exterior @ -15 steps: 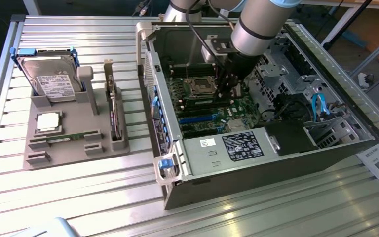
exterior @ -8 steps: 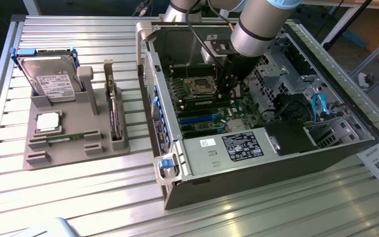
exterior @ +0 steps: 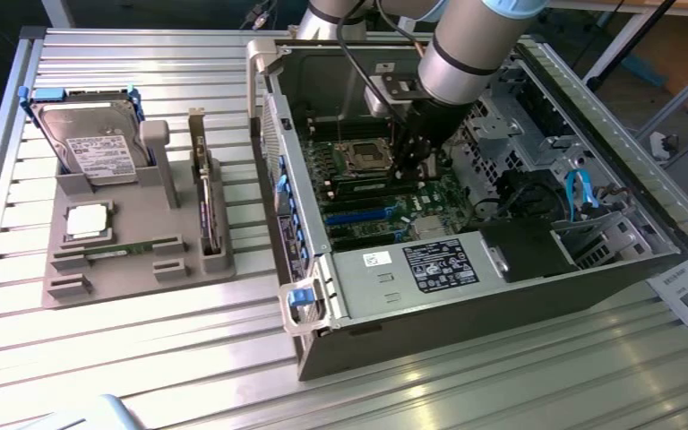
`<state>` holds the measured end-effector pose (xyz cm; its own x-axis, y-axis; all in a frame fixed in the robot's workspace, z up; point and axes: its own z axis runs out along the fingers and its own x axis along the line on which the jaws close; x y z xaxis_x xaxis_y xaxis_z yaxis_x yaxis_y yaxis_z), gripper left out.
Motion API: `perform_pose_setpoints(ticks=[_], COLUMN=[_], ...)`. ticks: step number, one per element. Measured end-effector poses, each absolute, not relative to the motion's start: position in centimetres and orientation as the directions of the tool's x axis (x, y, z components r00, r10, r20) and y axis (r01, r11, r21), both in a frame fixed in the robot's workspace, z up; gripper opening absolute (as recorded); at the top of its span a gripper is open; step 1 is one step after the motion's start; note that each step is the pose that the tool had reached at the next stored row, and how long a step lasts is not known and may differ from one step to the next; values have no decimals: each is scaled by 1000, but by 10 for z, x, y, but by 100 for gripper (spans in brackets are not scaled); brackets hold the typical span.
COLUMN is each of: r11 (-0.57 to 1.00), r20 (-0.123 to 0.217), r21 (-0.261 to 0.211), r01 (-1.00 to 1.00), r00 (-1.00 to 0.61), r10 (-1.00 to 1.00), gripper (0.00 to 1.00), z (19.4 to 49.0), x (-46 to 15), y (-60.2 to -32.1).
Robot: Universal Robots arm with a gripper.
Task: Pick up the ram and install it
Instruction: 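Insert the ram into the slot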
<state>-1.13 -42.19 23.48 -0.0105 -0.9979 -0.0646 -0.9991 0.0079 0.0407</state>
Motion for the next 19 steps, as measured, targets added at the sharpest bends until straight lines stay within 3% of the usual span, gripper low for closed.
perform_pose_setpoints(ticks=[19], r11=[8], r20=[-64], r21=[40], r01=[-999], r00=[-11], r10=[-998], gripper=[12], z=[229], x=[-12], y=[-422])
